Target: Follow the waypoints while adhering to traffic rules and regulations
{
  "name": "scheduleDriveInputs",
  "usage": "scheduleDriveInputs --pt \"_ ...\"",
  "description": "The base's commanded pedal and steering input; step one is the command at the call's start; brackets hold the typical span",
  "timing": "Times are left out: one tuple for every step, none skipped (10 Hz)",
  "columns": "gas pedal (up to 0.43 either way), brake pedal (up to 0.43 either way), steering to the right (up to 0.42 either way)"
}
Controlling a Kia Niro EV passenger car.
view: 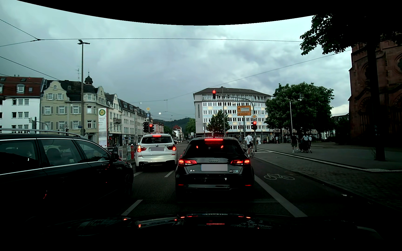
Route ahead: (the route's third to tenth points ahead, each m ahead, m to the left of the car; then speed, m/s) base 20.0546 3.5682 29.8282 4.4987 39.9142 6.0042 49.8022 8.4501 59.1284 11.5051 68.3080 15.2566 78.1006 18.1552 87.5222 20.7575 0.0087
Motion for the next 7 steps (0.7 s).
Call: scheduleDriveInputs --pt "0.000 0.244 -0.003" --pt "0.000 0.244 -0.003" --pt "0.000 0.244 -0.003" --pt "0.000 0.244 -0.003" --pt "0.000 0.244 -0.003" --pt "0.000 0.244 -0.003" --pt "0.000 0.244 -0.003"
